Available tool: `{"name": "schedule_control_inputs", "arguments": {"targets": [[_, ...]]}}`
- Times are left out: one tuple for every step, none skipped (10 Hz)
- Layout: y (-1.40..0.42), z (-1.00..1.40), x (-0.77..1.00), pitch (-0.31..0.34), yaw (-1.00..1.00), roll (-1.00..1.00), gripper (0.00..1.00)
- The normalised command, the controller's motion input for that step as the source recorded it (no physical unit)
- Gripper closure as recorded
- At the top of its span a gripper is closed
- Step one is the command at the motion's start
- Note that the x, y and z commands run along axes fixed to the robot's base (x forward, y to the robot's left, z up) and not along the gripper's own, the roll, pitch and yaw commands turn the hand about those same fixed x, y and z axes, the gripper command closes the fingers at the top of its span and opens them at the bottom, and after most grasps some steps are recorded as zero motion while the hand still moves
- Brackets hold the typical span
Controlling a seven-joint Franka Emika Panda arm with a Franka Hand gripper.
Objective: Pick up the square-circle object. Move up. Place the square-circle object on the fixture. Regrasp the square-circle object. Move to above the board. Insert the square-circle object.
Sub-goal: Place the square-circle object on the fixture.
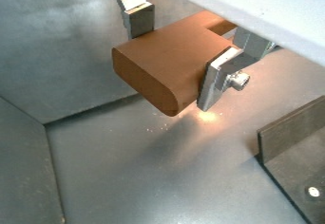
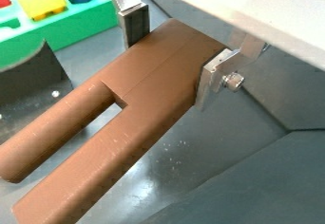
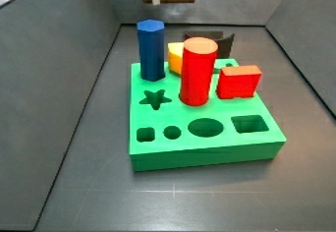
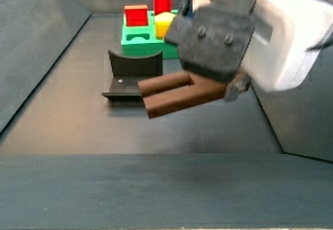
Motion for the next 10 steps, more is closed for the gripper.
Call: {"name": "schedule_control_inputs", "arguments": {"targets": [[-0.02,1.00,-0.03,0.127,0.03,0.11,1.00],[-0.02,0.97,-0.03,0.122,0.02,0.10,1.00],[-0.01,0.86,-0.03,0.112,0.02,0.09,1.00],[-0.01,0.70,-0.02,0.105,0.02,0.08,1.00],[0.00,0.57,-0.02,0.105,0.02,0.07,1.00],[0.00,0.44,-0.01,0.112,0.02,0.07,1.00],[0.00,0.31,-0.01,0.124,0.02,0.08,1.00],[-1.00,0.22,0.97,-0.004,1.00,0.02,1.00],[-1.00,0.16,0.98,-0.001,1.00,0.02,1.00],[-0.96,0.13,1.00,0.007,1.00,0.02,1.00]]}}
